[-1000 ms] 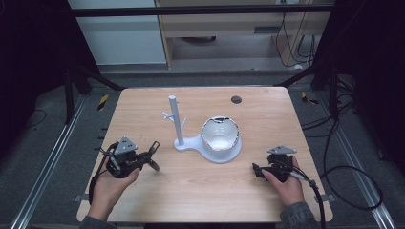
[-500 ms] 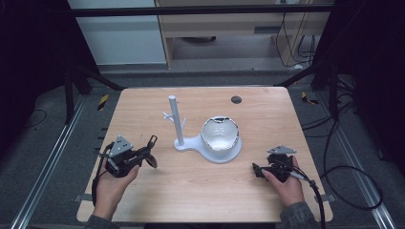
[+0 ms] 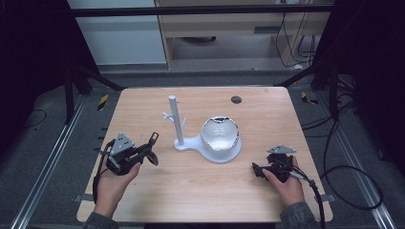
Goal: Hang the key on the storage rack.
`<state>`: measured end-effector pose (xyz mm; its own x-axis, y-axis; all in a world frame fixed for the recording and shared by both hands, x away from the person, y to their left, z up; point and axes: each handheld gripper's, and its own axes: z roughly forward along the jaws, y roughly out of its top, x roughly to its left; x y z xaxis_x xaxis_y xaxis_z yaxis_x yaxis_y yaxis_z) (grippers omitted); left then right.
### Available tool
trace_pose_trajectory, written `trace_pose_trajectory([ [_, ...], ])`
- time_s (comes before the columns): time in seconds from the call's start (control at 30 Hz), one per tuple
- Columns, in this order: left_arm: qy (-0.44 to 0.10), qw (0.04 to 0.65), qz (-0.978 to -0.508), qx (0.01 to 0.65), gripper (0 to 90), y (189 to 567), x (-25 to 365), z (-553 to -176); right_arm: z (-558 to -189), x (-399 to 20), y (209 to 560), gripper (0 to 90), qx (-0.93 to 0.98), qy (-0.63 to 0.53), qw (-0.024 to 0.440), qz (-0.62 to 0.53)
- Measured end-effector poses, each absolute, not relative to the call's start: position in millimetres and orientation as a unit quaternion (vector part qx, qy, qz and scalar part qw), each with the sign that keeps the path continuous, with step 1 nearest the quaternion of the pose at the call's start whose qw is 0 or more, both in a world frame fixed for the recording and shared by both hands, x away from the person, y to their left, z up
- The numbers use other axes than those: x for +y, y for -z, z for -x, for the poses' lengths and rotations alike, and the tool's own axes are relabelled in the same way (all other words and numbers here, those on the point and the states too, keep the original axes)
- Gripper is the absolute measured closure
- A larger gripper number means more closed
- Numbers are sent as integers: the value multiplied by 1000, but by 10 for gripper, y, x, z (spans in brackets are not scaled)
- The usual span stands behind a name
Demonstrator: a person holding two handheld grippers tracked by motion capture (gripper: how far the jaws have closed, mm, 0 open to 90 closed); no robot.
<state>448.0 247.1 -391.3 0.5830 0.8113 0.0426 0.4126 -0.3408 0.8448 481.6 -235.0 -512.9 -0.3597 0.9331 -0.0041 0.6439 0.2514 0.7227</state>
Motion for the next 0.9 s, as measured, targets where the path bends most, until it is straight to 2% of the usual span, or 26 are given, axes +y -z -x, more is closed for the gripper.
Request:
trace_pose_trajectory([
  [0.9,-259,456,-761,381,805,3647,2345,-4489,-4818,-2345,5130,5,757,-323,225,-522],
])
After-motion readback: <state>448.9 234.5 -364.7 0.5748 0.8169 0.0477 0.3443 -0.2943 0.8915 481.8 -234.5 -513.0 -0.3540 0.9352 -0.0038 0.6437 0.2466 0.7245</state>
